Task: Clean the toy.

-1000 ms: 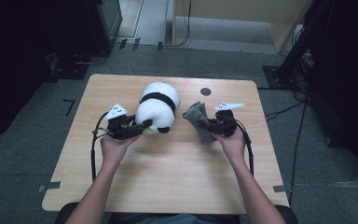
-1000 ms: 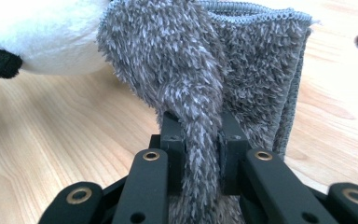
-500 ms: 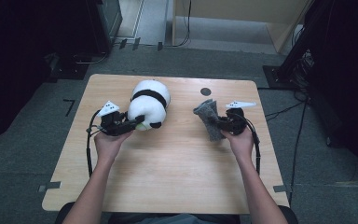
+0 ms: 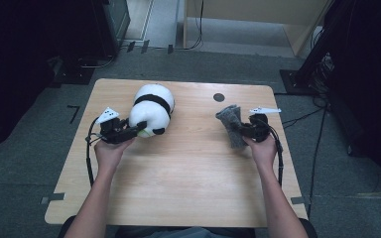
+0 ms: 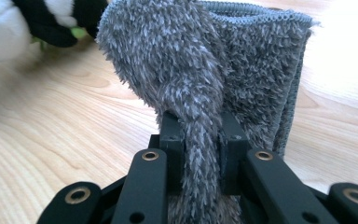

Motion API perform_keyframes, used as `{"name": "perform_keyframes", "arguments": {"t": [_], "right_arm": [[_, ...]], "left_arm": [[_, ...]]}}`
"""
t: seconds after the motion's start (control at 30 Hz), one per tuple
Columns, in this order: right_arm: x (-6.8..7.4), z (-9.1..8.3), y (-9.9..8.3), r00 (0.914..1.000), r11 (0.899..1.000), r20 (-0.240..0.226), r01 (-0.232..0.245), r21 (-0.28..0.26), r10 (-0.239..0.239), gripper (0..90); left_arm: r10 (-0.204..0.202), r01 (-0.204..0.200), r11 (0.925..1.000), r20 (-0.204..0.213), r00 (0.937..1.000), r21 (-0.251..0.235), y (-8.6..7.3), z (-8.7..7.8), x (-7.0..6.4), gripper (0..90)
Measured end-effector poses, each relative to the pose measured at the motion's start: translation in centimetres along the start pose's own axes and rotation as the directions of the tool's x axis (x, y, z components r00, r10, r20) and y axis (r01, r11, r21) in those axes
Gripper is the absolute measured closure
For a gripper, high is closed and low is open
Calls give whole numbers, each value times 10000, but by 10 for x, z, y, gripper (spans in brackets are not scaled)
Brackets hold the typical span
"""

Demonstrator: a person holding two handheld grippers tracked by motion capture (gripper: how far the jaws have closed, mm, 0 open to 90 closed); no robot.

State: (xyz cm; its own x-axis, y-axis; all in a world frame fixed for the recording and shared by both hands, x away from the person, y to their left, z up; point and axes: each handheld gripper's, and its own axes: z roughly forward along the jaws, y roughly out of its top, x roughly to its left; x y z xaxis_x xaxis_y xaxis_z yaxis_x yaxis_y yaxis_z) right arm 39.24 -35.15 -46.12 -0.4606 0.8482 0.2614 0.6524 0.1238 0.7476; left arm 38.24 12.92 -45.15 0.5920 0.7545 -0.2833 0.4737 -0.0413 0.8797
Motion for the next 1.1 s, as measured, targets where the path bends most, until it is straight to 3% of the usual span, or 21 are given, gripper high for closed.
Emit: {"name": "perform_keyframes", "arguments": {"t": [0.1, 0.27, 0.77, 1.1], "right_arm": [[-8, 2, -3, 9998, 9999, 165, -135, 96, 133, 775], [-19, 6, -8, 9986, 9988, 319, -429, 237, 421, 770], [-33, 17, -17, 9966, 9990, 764, -328, 306, 304, 713], [-35, 18, -18, 9962, 9993, 861, -122, 366, 90, 557]], "left_arm": [[-191, 191, 9998, -26, 9998, 5, -2, -1, 7, 456], [-106, 107, 9999, -119, 9999, 42, -6, 0, 15, 449], [171, -162, 9986, -173, 9997, 501, -17, 8, 28, 375], [386, -366, 9921, -141, 9992, 1202, -18, 9, 31, 187]]}}
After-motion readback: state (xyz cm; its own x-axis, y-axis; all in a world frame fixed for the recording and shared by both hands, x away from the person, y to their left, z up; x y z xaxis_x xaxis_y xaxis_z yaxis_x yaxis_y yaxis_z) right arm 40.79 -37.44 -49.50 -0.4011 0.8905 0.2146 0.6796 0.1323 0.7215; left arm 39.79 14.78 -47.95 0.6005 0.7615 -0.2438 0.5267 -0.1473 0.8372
